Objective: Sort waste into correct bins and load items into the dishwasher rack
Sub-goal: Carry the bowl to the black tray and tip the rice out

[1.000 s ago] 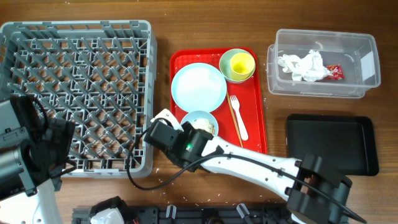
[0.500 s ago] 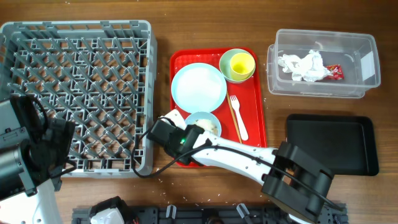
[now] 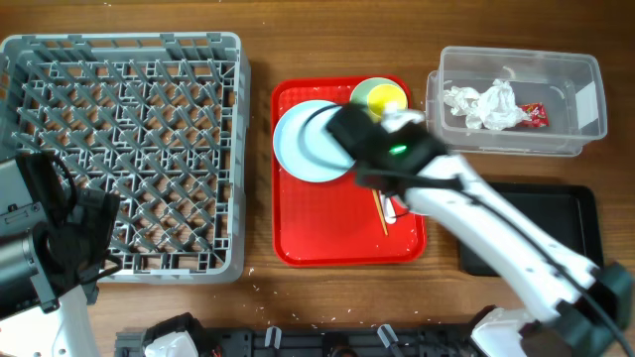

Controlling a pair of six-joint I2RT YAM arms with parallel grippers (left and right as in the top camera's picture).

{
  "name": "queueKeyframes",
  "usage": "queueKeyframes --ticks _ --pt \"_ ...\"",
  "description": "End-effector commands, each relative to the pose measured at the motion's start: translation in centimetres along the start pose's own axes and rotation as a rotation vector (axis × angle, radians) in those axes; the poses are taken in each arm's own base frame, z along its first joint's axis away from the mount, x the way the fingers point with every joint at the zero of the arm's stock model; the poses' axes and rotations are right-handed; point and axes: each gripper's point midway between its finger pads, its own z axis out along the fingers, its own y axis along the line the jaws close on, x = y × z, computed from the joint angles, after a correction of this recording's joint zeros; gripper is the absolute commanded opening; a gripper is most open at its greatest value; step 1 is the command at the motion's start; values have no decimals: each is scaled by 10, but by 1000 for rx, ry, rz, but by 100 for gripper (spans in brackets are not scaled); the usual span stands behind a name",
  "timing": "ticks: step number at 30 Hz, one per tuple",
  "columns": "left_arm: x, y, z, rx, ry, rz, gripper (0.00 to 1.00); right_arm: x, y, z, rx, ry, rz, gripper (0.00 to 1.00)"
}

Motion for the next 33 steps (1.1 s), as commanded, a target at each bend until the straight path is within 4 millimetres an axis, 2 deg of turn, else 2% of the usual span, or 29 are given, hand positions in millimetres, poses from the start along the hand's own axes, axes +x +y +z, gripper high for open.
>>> queueKeyframes --ticks 1,4,6,9,11,14,17,21,23,26,29,30,33 --pt "-1 0 -2 7 -5 2 100 -36 -61 -19 -60 17 176 4" --pt "-1 0 -2 7 -5 2 100 -51 -129 -8 -29 80 277 4" --pt "-1 0 -2 7 -5 2 100 -50 -158 11 -124 165 321 4" --pt "-1 0 -2 7 -5 2 100 -44 -190 29 -176 208 414 4" --pt "-1 0 -2 7 -5 2 100 -43 -194 39 -344 214 438 4" --pt "-1 0 -2 7 -5 2 100 -32 -222 56 -416 213 580 4" --pt "-1 0 -2 7 -5 2 100 -30 -229 58 -618 147 640 4" --pt "-1 0 -2 7 -5 2 100 -28 -235 64 -713 102 714 4" --pt "-1 0 -2 7 -5 2 100 -34 -229 61 -779 70 712 4" --pt "-1 0 -2 7 -5 2 100 -37 -211 41 -935 91 746 4" --pt "-1 0 -2 7 -5 2 100 -47 -219 48 -909 40 735 4" --pt "-1 0 -2 7 -5 2 100 -48 -223 56 -893 42 743 4" --pt "-1 0 -2 7 -5 2 100 -36 -219 79 -916 142 792 4"
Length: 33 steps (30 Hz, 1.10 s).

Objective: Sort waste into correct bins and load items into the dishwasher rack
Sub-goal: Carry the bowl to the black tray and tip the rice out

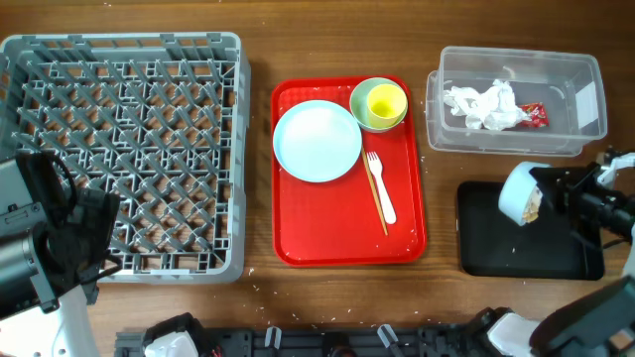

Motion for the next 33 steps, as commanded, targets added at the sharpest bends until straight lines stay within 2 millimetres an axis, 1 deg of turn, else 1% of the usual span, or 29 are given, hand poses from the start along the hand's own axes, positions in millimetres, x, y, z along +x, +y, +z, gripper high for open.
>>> queueKeyframes --ticks 1,2,3,4,7,8,10,11,12,13,14,15,16,18,19,20,21,22,23,24,26,27,28,29,30,31,32,33 --pt "-1 0 -2 7 -5 2 100 3 -24 20 -28 74 104 4" --pt "-1 0 -2 7 -5 2 100 0 -28 25 -53 86 131 4" --pt "-1 0 -2 7 -5 2 100 -1 -28 26 -98 100 169 4" --pt "-1 0 -2 7 -5 2 100 -3 -25 23 -165 102 194 4" --pt "-1 0 -2 7 -5 2 100 -2 -30 7 -209 86 293 4" --pt "-1 0 -2 7 -5 2 100 -4 -27 0 -251 64 267 4" --pt "-1 0 -2 7 -5 2 100 -14 -38 -11 -241 4 274 4" --pt "-1 0 -2 7 -5 2 100 -11 -40 -16 -250 2 317 4" --pt "-1 0 -2 7 -5 2 100 -12 -38 -23 -284 -17 312 4" --pt "-1 0 -2 7 -5 2 100 -20 -44 -25 -273 -48 300 4" --pt "-1 0 -2 7 -5 2 100 -22 -50 -26 -247 -56 320 4" --pt "-1 0 -2 7 -5 2 100 -18 -45 -27 -271 -44 316 4" --pt "-1 0 -2 7 -5 2 100 -18 -41 -28 -293 -50 288 4" --pt "-1 0 -2 7 -5 2 100 -26 -44 -28 -287 -68 316 4" --pt "-1 0 -2 7 -5 2 100 -23 -37 -29 -323 -58 325 4" --pt "-1 0 -2 7 -5 2 100 -26 -35 -30 -341 -69 299 4" --pt "-1 0 -2 7 -5 2 100 -28 -39 -29 -319 -69 335 4" --pt "-1 0 -2 7 -5 2 100 -20 -35 -30 -333 -39 404 4" --pt "-1 0 -2 7 -5 2 100 -19 -29 -32 -371 -40 389 4" --pt "-1 0 -2 7 -5 2 100 -21 -31 -31 -361 -42 400 4" --pt "-1 0 -2 7 -5 2 100 -18 -33 -31 -345 -31 420 4" --pt "-1 0 -2 7 -5 2 100 -28 -45 -28 -292 -57 418 4" --pt "-1 0 -2 7 -5 2 100 -28 -49 -27 -276 -54 462 4" --pt "-1 0 -2 7 -5 2 100 -22 -34 -31 -354 -39 443 4" --pt "-1 0 -2 7 -5 2 100 -23 -27 -34 -394 -46 418 4" --pt "-1 0 -2 7 -5 2 100 -29 -36 -32 -355 -55 454 4" --pt "-1 0 -2 7 -5 2 100 -33 -40 -31 -337 -61 476 4" --pt "-1 0 -2 7 -5 3 100 -32 -37 -32 -352 -55 482 4"
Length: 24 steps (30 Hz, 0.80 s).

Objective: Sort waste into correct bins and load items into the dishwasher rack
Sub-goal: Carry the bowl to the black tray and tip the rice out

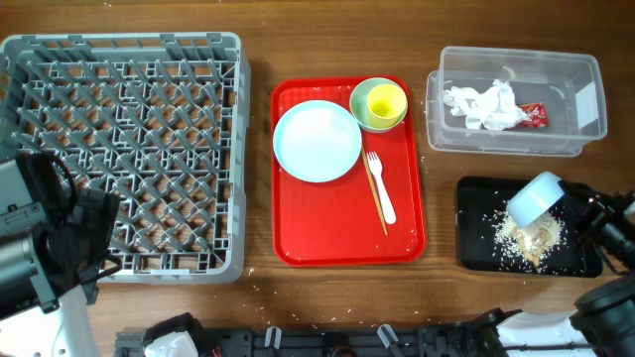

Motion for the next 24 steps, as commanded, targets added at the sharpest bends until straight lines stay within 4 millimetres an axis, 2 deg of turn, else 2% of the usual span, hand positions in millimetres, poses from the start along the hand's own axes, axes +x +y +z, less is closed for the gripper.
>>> queueKeyframes --ticks 1,2,3,4,5,7,8,9,10,11,12,14,16,19,20,22,24 --pt "-1 0 -2 7 -4 3 100 2 7 -1 -42 8 41 4" --pt "-1 0 -2 7 -5 2 100 -8 -1 -1 3 -20 43 4" --pt "-1 0 -2 7 -5 2 100 -8 -3 -2 14 -23 82 4" --pt "-1 0 -2 7 -4 3 100 4 14 -3 -90 17 54 4" --pt "-1 0 -2 7 -4 3 100 5 20 -4 -127 22 40 4" --pt "-1 0 -2 7 -5 2 100 -5 12 -6 -87 -8 86 4" --pt "-1 0 -2 7 -5 2 100 4 17 -8 -123 6 58 4" --pt "-1 0 -2 7 -5 2 100 -1 12 -9 -94 -9 22 4" --pt "-1 0 -2 7 -5 2 100 -10 -2 -8 -12 -37 41 4" --pt "-1 0 -2 7 -4 3 100 1 0 -8 -26 -9 71 4" --pt "-1 0 -2 7 -5 2 100 15 21 -10 -148 19 -9 4" --pt "-1 0 -2 7 -4 3 100 15 13 -9 -102 21 -5 4" --pt "-1 0 -2 7 -5 2 100 27 9 -10 -63 39 -75 4" --pt "-1 0 -2 7 -5 2 100 61 4 -15 48 101 -279 4" --pt "-1 0 -2 7 -4 3 100 83 0 -16 127 159 -389 4" --pt "-1 0 -2 7 -5 2 100 111 -2 -17 212 223 -494 4" --pt "-1 0 -2 7 -4 3 100 144 9 -10 244 263 -619 4"
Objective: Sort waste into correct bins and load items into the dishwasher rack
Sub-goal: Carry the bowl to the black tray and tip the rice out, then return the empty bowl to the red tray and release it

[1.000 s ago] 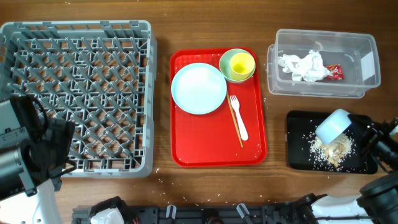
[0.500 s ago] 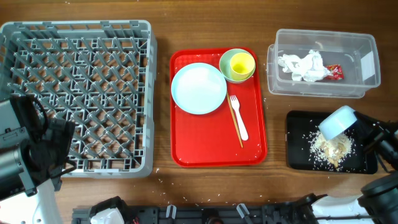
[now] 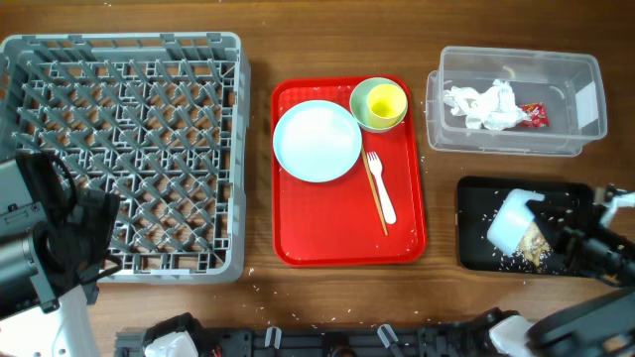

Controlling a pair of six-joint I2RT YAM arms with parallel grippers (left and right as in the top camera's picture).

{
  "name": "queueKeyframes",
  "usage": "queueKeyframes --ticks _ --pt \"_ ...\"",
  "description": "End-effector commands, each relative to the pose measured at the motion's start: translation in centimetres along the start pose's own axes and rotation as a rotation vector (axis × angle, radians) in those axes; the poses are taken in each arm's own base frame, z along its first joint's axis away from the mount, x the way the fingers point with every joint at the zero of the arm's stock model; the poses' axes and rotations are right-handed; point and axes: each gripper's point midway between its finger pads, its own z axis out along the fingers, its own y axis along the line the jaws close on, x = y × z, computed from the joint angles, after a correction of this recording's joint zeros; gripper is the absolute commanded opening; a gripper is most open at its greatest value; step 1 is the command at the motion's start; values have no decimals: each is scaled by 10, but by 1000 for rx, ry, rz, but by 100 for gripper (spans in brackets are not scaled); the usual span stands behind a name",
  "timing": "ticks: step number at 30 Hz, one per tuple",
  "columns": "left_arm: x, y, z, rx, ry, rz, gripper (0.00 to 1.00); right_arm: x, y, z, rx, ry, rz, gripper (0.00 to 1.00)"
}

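A small white cup (image 3: pixel 508 220) lies tipped on its side over the black tray bin (image 3: pixel 476 258), with my right gripper (image 3: pixel 552 236) shut on it. Rice-like scraps (image 3: pixel 534 248) lie in the bin by the cup's mouth. The red tray (image 3: pixel 337 248) holds a pale blue plate (image 3: pixel 317 141), a green bowl (image 3: pixel 395 121) with a yellow cup (image 3: pixel 383 100) inside, a white fork (image 3: pixel 380 186) and a wooden chopstick (image 3: pixel 381 220). The grey dishwasher rack (image 3: pixel 124 149) stands at the left. My left arm (image 3: pixel 55 248) rests at the rack's near left corner, its fingers not distinguishable.
A clear plastic bin (image 3: pixel 585 94) at the back right holds crumpled tissue (image 3: pixel 484 105) and a red wrapper (image 3: pixel 536 115). Crumbs dot the table's front edge (image 3: pixel 268 288). Bare wood separates the rack, the red tray and the bins.
The white cup in my right gripper has shifted left and nearer the front of the black bin. The scraps now lie more spread out. The left arm has not moved.
My right arm first reached across the red tray by the green bowl. Then it held the white cup, with food in it, over the empty black bin. Later the cup was tipped and rice lay in the bin. Now the cup is lower and further left.
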Motion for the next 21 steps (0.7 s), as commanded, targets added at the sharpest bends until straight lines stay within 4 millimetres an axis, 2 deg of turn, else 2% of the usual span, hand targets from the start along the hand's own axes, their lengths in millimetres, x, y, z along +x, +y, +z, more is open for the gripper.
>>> queueKeyframes --ticks 1,4,8,11,14,16,17,18,21 --pt "-1 0 -2 7 -5 2 100 34 22 13 96 64 -254 4" --pt "-1 0 -2 7 -5 2 100 57 44 36 186 83 -327 4" --pt "-1 0 -2 7 -5 2 100 89 54 65 327 155 -453 4" --pt "-1 0 -2 7 -4 3 100 125 74 104 319 245 -561 4" --pt "-1 0 -2 7 -5 2 100 156 84 147 344 266 -646 4" --pt "-1 0 -2 7 -4 3 100 187 90 189 313 313 -776 6" --pt "-1 0 -2 7 -5 2 100 202 85 210 319 337 -815 5" --pt "-1 0 -2 7 -5 2 100 212 69 239 367 346 -829 4" --pt "-1 0 -2 7 -5 2 100 234 35 279 416 408 -866 4"
